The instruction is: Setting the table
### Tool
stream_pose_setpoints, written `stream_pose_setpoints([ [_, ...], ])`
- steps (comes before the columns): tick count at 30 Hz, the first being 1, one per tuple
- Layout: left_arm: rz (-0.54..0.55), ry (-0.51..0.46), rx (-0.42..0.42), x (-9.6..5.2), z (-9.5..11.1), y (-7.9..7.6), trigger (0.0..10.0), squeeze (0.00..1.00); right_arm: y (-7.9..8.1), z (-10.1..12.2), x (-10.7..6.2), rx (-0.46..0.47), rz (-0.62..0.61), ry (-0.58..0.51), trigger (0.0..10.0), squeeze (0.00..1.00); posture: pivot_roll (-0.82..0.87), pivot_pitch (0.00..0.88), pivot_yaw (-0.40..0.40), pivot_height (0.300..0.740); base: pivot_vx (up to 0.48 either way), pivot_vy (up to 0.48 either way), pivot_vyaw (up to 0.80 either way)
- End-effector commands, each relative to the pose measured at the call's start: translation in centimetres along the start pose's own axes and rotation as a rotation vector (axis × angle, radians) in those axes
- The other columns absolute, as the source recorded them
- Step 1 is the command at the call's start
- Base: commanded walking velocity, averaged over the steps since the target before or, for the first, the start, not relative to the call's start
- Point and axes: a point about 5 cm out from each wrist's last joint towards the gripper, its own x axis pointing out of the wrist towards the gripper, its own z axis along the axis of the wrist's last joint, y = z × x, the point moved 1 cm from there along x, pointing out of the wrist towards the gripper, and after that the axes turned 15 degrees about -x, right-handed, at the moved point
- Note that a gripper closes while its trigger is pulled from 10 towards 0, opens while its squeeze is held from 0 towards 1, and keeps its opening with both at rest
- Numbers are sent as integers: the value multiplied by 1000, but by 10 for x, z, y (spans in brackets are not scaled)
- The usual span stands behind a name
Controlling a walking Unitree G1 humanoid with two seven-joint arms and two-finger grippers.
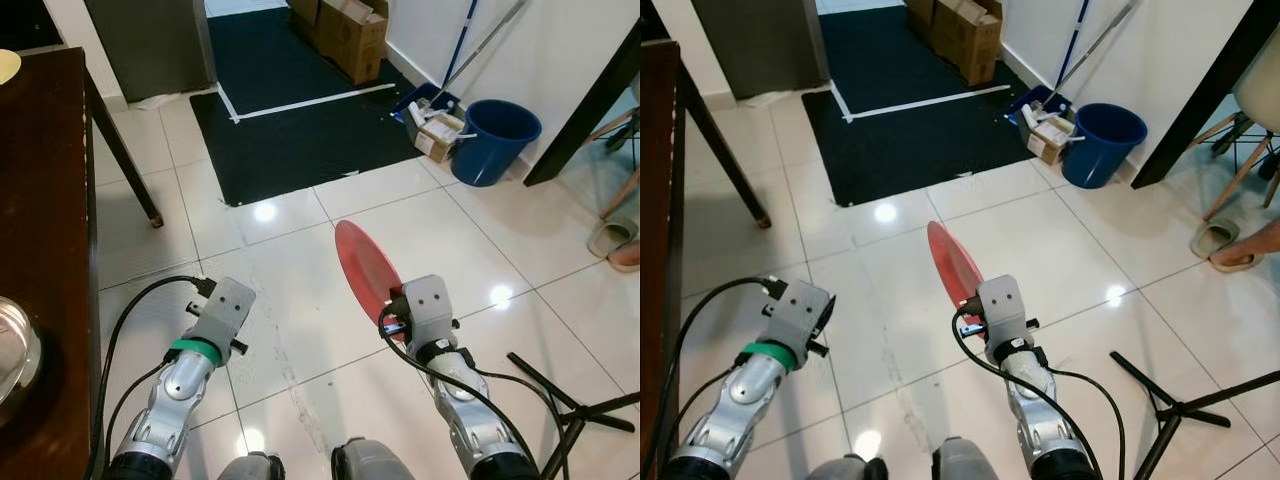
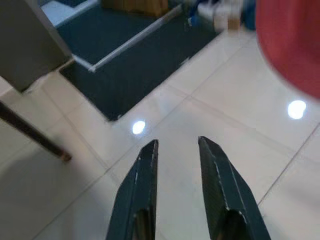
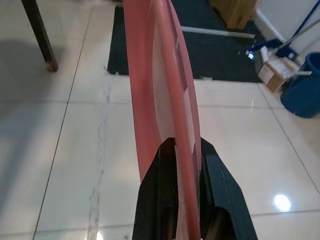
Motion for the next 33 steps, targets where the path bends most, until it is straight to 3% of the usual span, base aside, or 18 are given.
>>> stream_pose_setpoints([
  [1, 1, -26, -35, 1, 10, 1, 10000, 0, -10, 11, 2, 18, -47, -39, 10000, 0, -162, 0, 33, 740, 0, 0, 0],
  [3, 22, -145, -96, 8, 50, 4, 10000, 0, -34, 49, 7, 57, -134, -163, 10000, 0, -161, 0, 32, 740, 0, 0, 0],
  [4, 22, -145, -96, 8, 50, 4, 10000, 0, -34, 49, 7, 57, -134, -163, 10000, 0, -161, 0, 32, 740, 0, 0, 0],
  [6, 30, -252, -120, 11, 83, 4, 10000, 0, -53, 85, 8, 91, -191, -283, 10000, 0, -164, 0, 34, 740, 0, 0, 0],
  [8, 30, -252, -120, 11, 83, 4, 10000, 0, -53, 85, 8, 91, -191, -283, 10000, 0, -164, 0, 34, 740, 0, 0, 0],
  [10, 16, -365, -115, 15, 111, -2, 10000, 0, -65, 112, 7, 109, -219, -378, 10000, 0, -171, 0, 35, 740, 240, 0, 0],
  [12, 7, -401, -109, 16, 120, -6, 10000, 0, -67, 119, 8, 112, -226, -400, 10000, 0, -171, 0, 34, 740, 480, 0, 0],
  [18, -59, -432, -105, 16, 132, -24, 10000, 0, -67, 118, 8, 127, -234, -389, 10000, 0, -174, 0, 35, 740, 480, 0, 0],
  [33, -81, -404, -129, 14, 138, -30, 10000, 0, -65, 111, 5, 132, -212, -321, 10000, 0, -175, 0, 38, 740, 480, 0, 0],
])
